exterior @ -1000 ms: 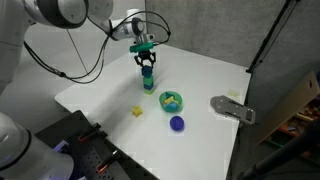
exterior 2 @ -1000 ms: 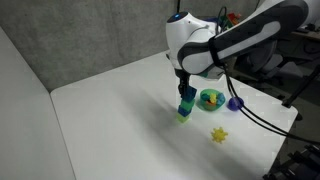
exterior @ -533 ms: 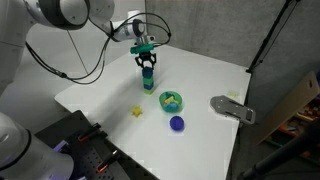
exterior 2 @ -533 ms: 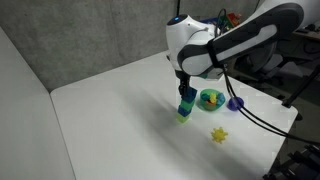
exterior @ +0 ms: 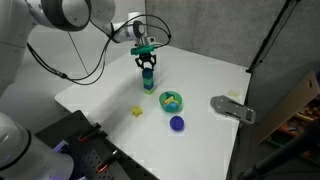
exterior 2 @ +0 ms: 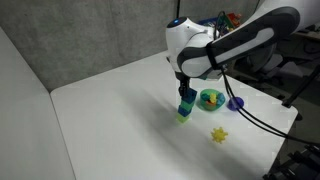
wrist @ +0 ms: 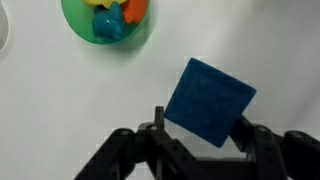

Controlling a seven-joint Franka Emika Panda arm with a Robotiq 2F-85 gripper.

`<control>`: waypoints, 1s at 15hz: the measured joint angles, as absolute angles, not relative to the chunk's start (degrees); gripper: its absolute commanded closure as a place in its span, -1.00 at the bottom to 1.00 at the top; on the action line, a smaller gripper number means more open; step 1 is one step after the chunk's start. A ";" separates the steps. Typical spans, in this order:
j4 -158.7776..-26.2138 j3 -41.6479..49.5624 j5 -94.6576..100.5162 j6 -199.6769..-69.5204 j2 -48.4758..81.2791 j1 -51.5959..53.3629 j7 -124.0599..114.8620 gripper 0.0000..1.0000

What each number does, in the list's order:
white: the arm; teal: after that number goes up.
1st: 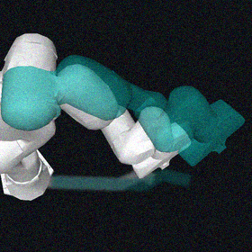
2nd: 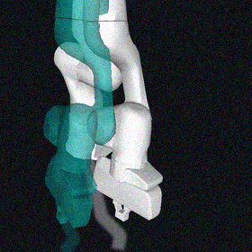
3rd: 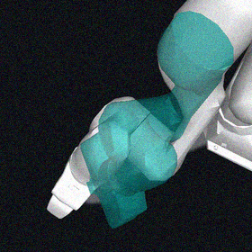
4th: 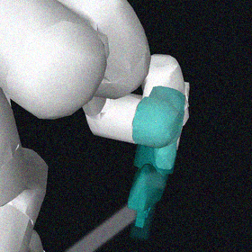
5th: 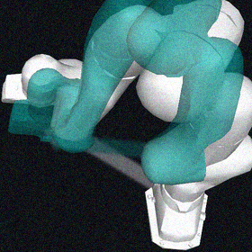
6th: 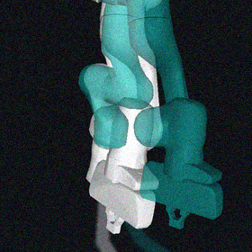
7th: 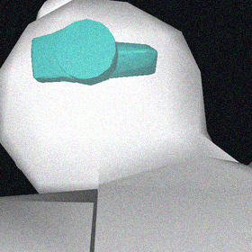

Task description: Put the all the blocks into a stack on the left

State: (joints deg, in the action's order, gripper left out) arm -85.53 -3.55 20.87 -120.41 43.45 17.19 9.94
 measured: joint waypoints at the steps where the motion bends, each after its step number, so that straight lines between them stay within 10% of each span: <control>1: -85.50 -3.54 20.87 -120.41 43.45 17.19 9.93 -0.99; 15: -85.16 -3.83 14.04 -120.41 39.08 15.07 3.93 -1.00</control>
State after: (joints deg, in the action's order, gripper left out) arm -85.16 -3.83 14.04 -120.41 39.08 15.07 3.93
